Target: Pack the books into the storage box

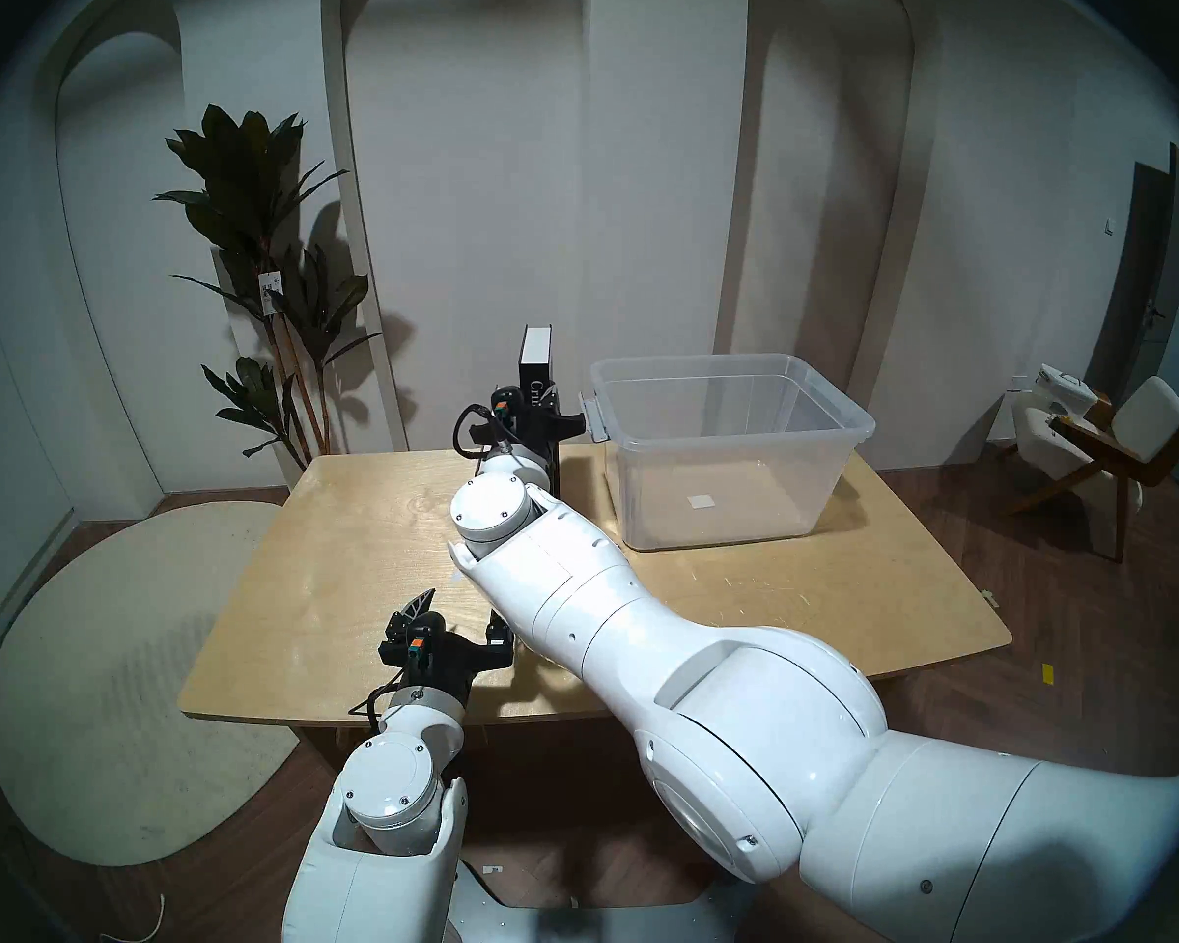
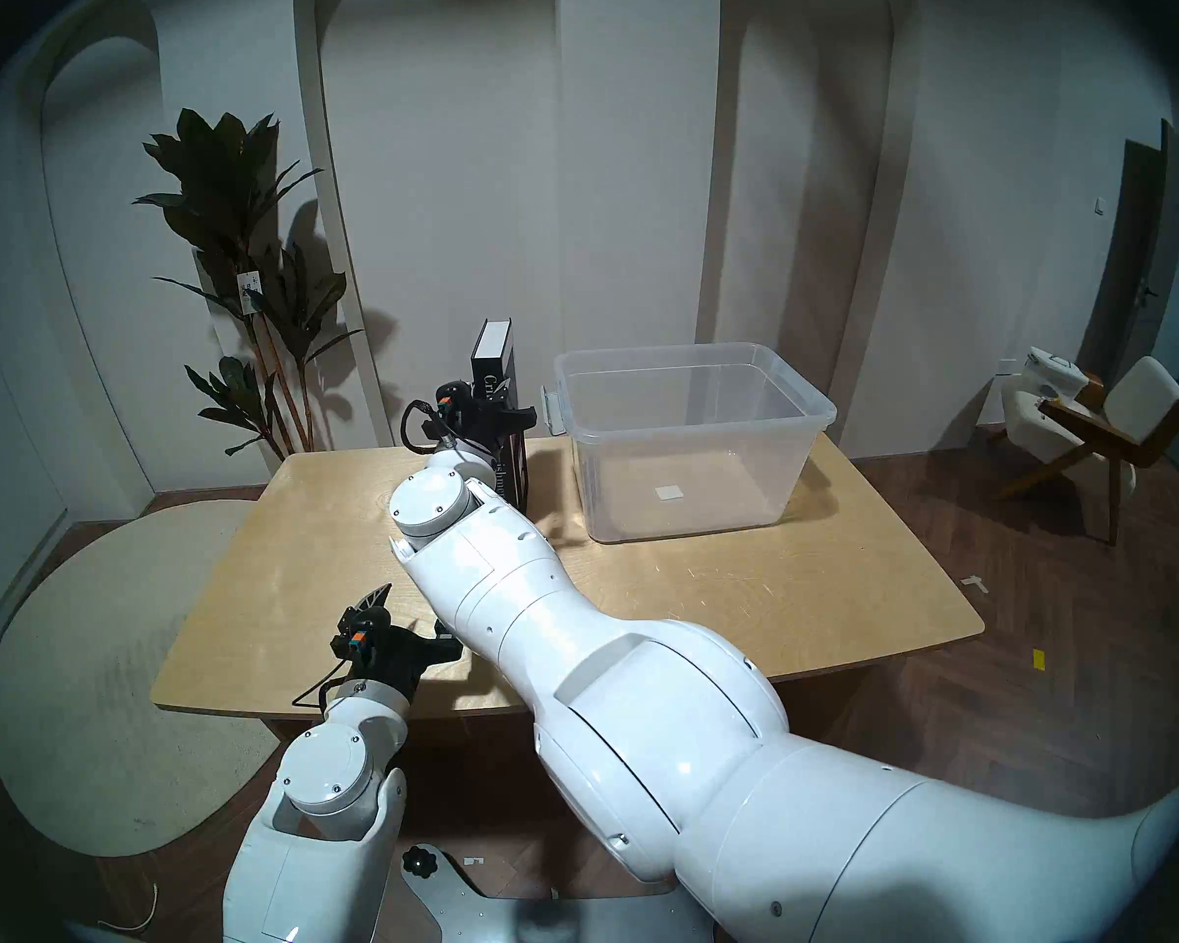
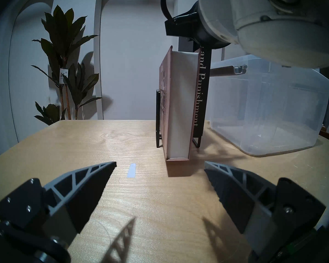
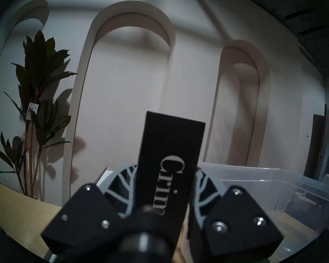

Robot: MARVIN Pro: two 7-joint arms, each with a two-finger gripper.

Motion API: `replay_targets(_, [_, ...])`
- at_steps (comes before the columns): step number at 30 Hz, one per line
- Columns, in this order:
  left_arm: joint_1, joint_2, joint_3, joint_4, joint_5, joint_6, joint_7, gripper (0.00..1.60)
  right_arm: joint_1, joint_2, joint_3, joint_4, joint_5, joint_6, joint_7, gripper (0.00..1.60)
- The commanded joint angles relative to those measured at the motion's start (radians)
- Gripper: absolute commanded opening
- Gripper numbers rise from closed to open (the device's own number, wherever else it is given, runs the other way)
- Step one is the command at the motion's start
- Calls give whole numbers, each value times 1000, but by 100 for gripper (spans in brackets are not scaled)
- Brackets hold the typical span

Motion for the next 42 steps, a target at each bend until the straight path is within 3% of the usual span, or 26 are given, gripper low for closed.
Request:
replay_targets(1, [-6,0,-1,-24,-1,-6,0,160,27,-13,-9,-70,0,-104,-2,0])
replay_targets(19, [-7,0,-1,-22,0,-6,0,160,2,-5,-31,-282,-14,-304,-70,0])
replay_targets(31, [-7,0,-1,-23,0,-6,0,160,-46,46,-25,-447,-27,-298,-133,0])
replay_targets(42, [-8,0,-1,-21,0,-6,0,160,-59,88,37,-578,-16,-303,-194,0])
